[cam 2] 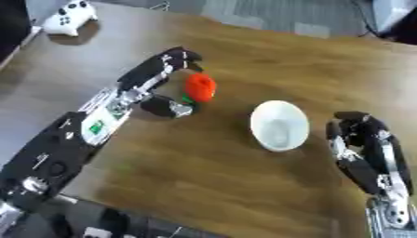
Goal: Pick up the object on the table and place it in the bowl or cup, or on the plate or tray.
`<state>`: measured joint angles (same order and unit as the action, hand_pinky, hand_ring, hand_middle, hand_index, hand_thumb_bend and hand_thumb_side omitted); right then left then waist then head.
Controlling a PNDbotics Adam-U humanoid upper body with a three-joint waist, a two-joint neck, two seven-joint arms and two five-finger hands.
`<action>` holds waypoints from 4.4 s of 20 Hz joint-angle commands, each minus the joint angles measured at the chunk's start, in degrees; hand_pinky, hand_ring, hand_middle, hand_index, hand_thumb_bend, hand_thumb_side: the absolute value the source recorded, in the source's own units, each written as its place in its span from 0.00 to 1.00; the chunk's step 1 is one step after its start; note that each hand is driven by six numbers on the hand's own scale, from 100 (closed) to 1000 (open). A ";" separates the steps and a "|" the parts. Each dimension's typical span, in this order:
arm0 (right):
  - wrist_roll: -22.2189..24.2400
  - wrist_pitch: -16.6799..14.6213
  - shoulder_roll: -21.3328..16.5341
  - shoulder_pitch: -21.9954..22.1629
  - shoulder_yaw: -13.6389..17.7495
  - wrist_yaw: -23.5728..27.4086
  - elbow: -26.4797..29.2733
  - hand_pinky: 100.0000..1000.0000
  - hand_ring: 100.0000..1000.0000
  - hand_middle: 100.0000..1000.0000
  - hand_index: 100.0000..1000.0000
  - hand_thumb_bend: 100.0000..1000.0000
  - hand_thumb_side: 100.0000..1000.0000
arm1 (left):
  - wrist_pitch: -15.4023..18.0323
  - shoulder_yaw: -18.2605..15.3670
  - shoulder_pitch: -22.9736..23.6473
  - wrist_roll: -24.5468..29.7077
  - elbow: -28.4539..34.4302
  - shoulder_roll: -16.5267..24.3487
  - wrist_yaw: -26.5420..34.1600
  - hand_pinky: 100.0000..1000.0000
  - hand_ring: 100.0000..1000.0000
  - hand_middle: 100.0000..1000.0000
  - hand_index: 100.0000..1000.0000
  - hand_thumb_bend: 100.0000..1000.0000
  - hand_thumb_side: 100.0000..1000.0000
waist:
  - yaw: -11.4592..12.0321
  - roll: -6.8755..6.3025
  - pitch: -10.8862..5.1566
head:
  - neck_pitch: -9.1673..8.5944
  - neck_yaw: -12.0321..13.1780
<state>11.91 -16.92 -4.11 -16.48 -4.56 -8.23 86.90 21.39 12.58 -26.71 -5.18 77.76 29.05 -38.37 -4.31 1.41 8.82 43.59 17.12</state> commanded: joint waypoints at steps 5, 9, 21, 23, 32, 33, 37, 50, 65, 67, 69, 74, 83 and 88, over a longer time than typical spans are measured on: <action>0.47 -0.16 -0.63 -1.30 -0.31 0.30 1.03 0.05 0.31 0.39 0.64 0.27 0.23 | 1.06 0.47 -1.53 0.51 -0.36 0.20 -0.88 1.00 0.85 0.80 0.76 0.39 0.52 | -0.67 -0.03 -0.23 | -0.37 0.06; 0.59 -0.27 -0.51 -1.70 -0.41 0.29 0.97 0.05 0.31 0.39 0.63 0.27 0.23 | 2.01 1.13 -1.89 1.02 -0.63 0.79 -1.54 1.00 0.85 0.80 0.76 0.39 0.52 | -1.24 0.14 0.07 | -0.88 0.33; 0.91 -0.48 -0.41 -2.47 -0.64 0.52 0.85 0.05 0.31 0.39 0.63 0.27 0.23 | 4.11 1.94 -3.26 1.49 -2.00 3.01 -2.11 1.00 0.83 0.79 0.76 0.39 0.53 | -2.23 0.73 1.01 | -1.80 1.16; 0.93 -0.50 -0.42 -2.55 -0.61 0.59 0.82 0.05 0.31 0.38 0.63 0.27 0.23 | 4.46 2.01 -3.24 1.41 -2.56 3.01 -2.14 1.00 0.83 0.78 0.75 0.38 0.53 | -2.34 0.84 1.14 | -1.84 1.23; 1.11 -0.60 -0.50 -2.81 -0.67 0.90 0.79 0.05 0.30 0.38 0.63 0.27 0.23 | 5.20 1.87 -3.16 0.76 -5.46 3.18 -3.09 1.00 0.82 0.77 0.75 0.36 0.52 | -2.56 1.23 1.53 | -1.86 1.35; 1.14 -0.61 -0.50 -2.84 -0.68 0.95 0.78 0.05 0.30 0.38 0.63 0.27 0.23 | 5.32 1.84 -3.22 0.68 -5.78 3.29 -3.30 1.00 0.82 0.77 0.75 0.36 0.52 | -2.59 1.28 1.58 | -1.92 1.36; 1.28 -0.62 -0.51 -2.92 -0.75 1.11 0.74 0.05 0.30 0.38 0.63 0.26 0.23 | 5.71 1.75 -3.81 0.46 -6.30 4.11 -4.02 1.00 0.81 0.76 0.75 0.36 0.52 | -2.69 1.43 1.70 | -2.05 1.50; 1.81 -0.70 -0.37 -3.08 -0.99 1.38 0.58 0.04 0.30 0.38 0.63 0.26 0.23 | 5.86 1.44 -6.39 0.58 -7.22 6.35 -5.00 1.00 0.79 0.76 0.75 0.37 0.52 | -3.02 1.67 1.85 | -2.48 1.84; 1.82 -0.63 -0.45 -2.98 -0.84 1.54 0.72 0.04 0.30 0.38 0.63 0.25 0.23 | 4.81 1.40 -5.87 -1.03 -9.25 5.57 -6.37 0.81 0.29 0.24 0.29 0.16 0.11 | -2.91 1.64 2.06 | -2.07 1.61; 1.82 -0.62 -0.47 -2.96 -0.82 1.56 0.72 0.04 0.30 0.38 0.63 0.25 0.23 | 4.69 1.43 -5.86 -1.12 -9.39 5.51 -6.50 0.77 0.25 0.19 0.24 0.16 0.05 | -2.87 1.66 2.06 | -1.98 1.60; 1.83 -0.61 -0.48 -2.94 -0.79 1.58 0.72 0.04 0.30 0.38 0.63 0.25 0.23 | 4.51 1.47 -5.83 -1.08 -9.51 5.45 -6.68 0.72 0.21 0.14 0.21 0.21 0.00 | -2.84 1.68 2.06 | -1.91 1.57; 1.80 -0.60 -0.47 -2.82 -0.70 1.59 0.67 0.04 0.30 0.38 0.63 0.25 0.23 | 4.16 1.86 -5.80 0.82 -9.39 5.44 -7.15 0.64 0.15 0.05 0.11 0.25 0.00 | -2.77 1.72 1.95 | -1.74 1.46; 1.79 -0.58 -0.45 -2.48 -0.62 1.50 0.68 0.05 0.30 0.37 0.63 0.24 0.23 | 0.78 2.30 -6.57 6.02 -0.61 6.63 -5.46 0.72 0.11 0.04 0.12 0.24 0.00 | -2.57 1.51 1.40 | -1.25 1.26; 1.85 -0.53 -0.81 -2.11 -0.59 1.39 0.28 0.04 0.30 0.37 0.63 0.24 0.23 | -2.89 1.73 -9.23 8.80 9.54 8.09 -2.19 0.78 0.07 0.06 0.15 0.25 0.00 | -2.28 1.23 0.83 | -0.97 1.27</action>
<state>13.73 -17.57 -4.10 -18.38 -5.51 -6.89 86.56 19.35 14.97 -34.64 3.09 84.11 35.28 -41.62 -6.60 2.87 10.74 42.57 18.47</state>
